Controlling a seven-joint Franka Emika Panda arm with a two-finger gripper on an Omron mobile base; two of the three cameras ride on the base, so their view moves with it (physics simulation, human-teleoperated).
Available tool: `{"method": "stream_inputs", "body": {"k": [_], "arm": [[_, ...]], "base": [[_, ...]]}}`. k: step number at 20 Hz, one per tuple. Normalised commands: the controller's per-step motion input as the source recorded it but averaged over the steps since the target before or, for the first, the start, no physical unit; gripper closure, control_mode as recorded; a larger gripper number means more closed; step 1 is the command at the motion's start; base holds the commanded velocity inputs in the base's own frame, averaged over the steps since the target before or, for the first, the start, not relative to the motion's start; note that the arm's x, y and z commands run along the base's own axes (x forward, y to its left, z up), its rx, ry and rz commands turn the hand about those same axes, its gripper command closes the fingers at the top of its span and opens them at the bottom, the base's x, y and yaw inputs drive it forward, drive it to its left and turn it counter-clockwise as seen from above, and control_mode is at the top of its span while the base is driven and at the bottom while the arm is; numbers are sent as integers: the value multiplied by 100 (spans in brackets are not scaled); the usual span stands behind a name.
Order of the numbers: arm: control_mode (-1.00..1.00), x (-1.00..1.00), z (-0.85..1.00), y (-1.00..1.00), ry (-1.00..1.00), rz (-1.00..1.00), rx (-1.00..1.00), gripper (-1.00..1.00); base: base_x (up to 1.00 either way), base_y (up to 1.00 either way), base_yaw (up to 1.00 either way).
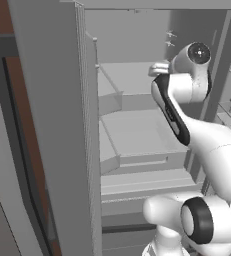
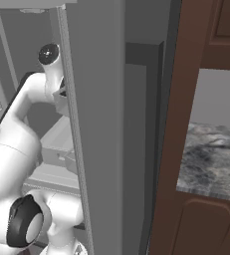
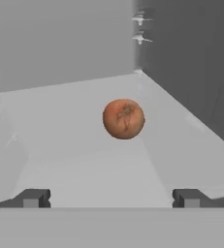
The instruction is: Take the cheese, chicken drumstick, and onion from the fridge and place them on the plate on the dining counter to create an appetizer plate.
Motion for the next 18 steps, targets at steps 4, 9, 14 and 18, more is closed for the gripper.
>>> {"method": "stream_inputs", "body": {"k": [4,9,14,18], "arm": [[-100,39,0,-1,0,-11,0,-100],[-100,47,0,0,0,-15,0,-100],[-100,48,-15,-4,3,-13,0,-100],[-100,53,-18,-13,10,-10,0,-100]], "base": [[0,0,0],[0,0,0],[0,0,0],[0,0,0]]}}
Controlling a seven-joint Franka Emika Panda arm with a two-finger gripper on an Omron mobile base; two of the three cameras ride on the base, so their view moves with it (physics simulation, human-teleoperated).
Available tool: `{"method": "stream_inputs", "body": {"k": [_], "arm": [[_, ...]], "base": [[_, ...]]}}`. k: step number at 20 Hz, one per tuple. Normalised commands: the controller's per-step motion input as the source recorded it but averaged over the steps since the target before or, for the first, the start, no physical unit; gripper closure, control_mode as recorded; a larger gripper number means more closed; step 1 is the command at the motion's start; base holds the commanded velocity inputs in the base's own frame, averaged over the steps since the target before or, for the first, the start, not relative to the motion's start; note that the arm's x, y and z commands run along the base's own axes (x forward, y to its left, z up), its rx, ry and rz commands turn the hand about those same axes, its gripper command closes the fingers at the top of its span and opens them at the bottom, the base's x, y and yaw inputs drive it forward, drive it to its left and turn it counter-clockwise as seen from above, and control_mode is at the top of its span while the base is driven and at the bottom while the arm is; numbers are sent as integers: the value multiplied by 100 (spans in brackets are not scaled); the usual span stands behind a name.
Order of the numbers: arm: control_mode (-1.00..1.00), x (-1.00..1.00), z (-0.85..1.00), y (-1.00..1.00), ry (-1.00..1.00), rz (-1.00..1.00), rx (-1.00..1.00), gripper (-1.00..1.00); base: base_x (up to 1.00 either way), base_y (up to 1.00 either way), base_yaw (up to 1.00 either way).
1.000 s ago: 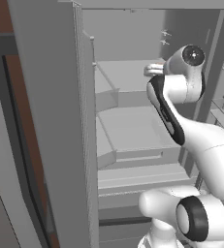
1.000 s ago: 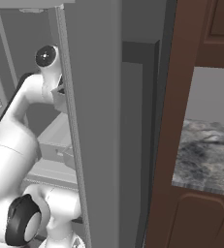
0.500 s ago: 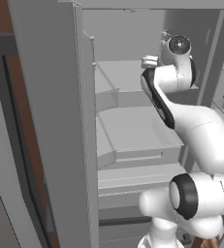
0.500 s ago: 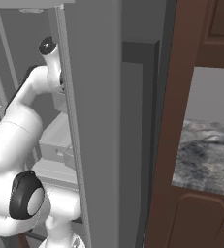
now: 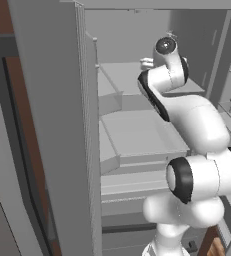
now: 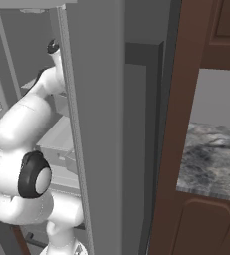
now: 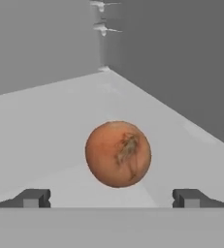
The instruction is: Take the cheese, chicken drumstick, and onion from the fridge and place them on the plate on the dining counter to create an appetizer plate.
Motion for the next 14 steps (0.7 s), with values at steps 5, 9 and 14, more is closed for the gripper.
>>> {"method": "stream_inputs", "body": {"k": [5,9,14], "arm": [[-100,52,-5,-15,12,-7,0,-100],[-100,38,-1,-19,10,-4,0,-100],[-100,29,-15,-10,3,-2,0,-100]], "base": [[0,0,0],[0,0,0],[0,0,0]]}}
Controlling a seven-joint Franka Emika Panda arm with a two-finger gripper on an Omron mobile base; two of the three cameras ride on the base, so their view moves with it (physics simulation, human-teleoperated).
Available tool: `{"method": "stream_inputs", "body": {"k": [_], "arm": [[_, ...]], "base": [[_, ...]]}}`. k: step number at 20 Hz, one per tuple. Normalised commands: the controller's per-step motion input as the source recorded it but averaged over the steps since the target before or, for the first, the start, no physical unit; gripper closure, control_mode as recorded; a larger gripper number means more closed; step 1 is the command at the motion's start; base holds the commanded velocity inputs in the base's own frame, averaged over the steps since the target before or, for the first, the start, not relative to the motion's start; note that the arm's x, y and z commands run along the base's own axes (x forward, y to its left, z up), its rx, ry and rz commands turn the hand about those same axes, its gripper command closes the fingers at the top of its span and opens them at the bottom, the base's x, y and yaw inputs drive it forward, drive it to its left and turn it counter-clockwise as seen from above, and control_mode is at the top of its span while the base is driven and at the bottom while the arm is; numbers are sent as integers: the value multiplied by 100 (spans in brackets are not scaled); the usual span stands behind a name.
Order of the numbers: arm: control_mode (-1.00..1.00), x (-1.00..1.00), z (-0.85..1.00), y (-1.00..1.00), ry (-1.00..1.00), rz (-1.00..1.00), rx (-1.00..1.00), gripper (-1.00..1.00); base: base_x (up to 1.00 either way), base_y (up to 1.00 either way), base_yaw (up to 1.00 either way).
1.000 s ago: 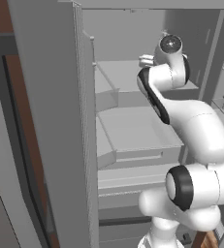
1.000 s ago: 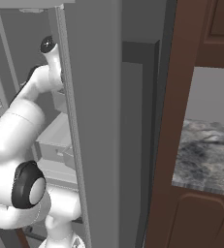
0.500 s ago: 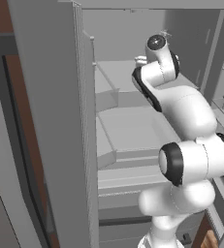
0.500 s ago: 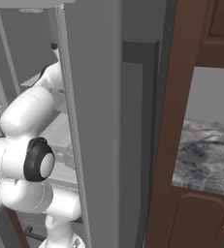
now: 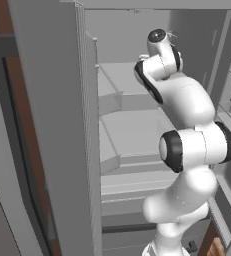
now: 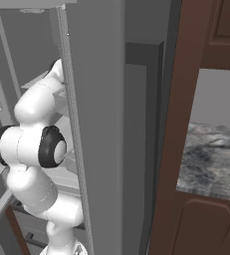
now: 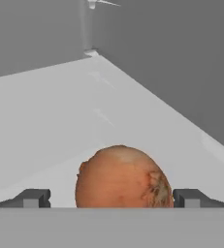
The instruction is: Take the cheese, chicken drumstick, and onion from the fridge and place them on the plate on the dining counter to create an appetizer plate.
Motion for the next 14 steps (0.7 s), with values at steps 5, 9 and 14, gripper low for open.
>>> {"method": "stream_inputs", "body": {"k": [5,9,14], "arm": [[-100,7,-27,-1,0,-2,0,-100],[-100,0,-33,-5,0,-3,0,-100],[-100,6,-34,-10,0,-2,0,-100]], "base": [[0,0,0],[0,0,0],[0,0,0]]}}
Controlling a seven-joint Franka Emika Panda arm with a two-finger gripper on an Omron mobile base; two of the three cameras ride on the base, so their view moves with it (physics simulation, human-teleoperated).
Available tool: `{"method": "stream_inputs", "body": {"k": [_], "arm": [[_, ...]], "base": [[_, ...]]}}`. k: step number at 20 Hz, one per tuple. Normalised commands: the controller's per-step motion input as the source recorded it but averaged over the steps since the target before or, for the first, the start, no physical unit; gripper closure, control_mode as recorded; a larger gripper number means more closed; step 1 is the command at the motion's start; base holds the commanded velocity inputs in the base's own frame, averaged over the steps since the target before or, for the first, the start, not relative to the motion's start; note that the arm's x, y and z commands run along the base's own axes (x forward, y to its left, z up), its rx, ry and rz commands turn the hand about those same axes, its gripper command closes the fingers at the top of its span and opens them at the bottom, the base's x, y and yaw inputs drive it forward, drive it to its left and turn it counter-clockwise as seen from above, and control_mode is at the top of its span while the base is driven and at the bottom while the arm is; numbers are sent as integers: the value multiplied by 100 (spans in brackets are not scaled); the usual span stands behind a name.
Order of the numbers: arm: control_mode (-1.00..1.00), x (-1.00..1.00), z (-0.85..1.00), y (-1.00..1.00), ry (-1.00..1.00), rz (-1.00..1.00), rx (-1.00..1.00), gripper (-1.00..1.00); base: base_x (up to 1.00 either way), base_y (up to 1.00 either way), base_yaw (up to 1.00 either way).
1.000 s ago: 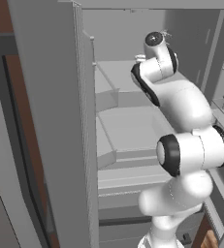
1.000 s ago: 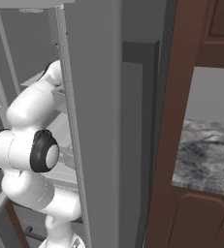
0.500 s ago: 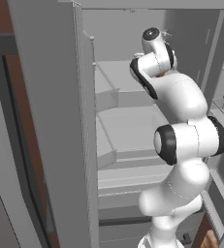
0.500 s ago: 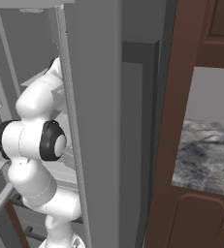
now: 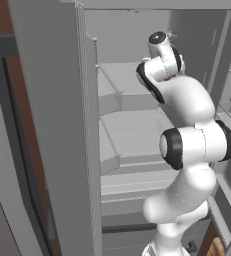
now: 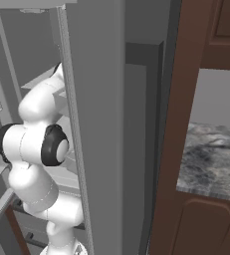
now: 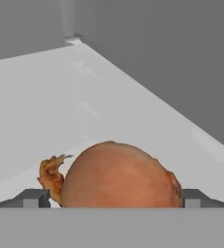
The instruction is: Take the cheese, chicken drumstick, and onion from the fridge and place them on the plate on the dining counter to create an appetizer plate.
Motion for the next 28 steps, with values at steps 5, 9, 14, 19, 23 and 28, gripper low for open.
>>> {"method": "stream_inputs", "body": {"k": [5,9,14,19,23,28], "arm": [[-100,22,-46,-13,0,0,0,-100],[-100,43,-43,-5,0,0,0,100],[-100,20,-43,-3,0,0,0,100],[-100,-19,-46,0,-7,0,0,100],[-100,-86,-13,12,-18,3,0,100],[-100,-100,0,30,-14,6,0,100]], "base": [[0,0,0],[0,0,0],[0,0,0],[0,0,0],[0,0,0],[0,0,0]]}}
